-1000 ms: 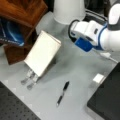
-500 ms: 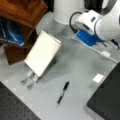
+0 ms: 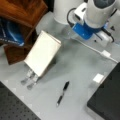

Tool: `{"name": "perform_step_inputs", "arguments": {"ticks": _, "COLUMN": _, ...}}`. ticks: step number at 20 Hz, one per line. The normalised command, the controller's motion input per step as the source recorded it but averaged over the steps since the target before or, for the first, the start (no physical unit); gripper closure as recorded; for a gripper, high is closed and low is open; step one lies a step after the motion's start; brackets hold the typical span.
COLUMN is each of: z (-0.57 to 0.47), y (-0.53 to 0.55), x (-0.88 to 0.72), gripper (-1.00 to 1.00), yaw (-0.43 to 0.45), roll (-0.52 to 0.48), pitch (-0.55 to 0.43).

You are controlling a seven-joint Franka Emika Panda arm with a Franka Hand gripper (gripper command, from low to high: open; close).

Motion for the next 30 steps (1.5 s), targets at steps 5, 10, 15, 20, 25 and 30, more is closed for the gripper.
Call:
{"name": "perform_step_inputs", "arguments": {"ticks": 5, "z": -0.25, "y": 0.18, "x": -0.65, "gripper": -1.0, "yaw": 0.086, "roll": 0.28, "pitch": -0.484}}
{"name": "perform_step_inputs", "arguments": {"ticks": 10, "z": -0.15, "y": 0.16, "x": -0.62, "gripper": -1.0, "yaw": 0.12, "roll": 0.236, "pitch": -0.43}}
{"name": "perform_step_inputs", "arguments": {"ticks": 15, "z": -0.17, "y": 0.09, "x": -0.45, "gripper": -1.0, "yaw": 0.111, "roll": 0.225, "pitch": -0.335}}
{"name": "perform_step_inputs", "arguments": {"ticks": 20, "z": -0.17, "y": 0.07, "x": -0.29, "gripper": -1.0, "yaw": 0.07, "roll": 0.208, "pitch": -0.257}}
{"name": "perform_step_inputs", "arguments": {"ticks": 25, "z": -0.16, "y": 0.09, "x": -0.19, "gripper": 1.0, "yaw": 0.047, "roll": 0.158, "pitch": -0.164}}
{"name": "perform_step_inputs", "arguments": {"ticks": 30, "z": -0.18, "y": 0.1, "x": -0.16, "gripper": 1.0, "yaw": 0.045, "roll": 0.139, "pitch": -0.166}}
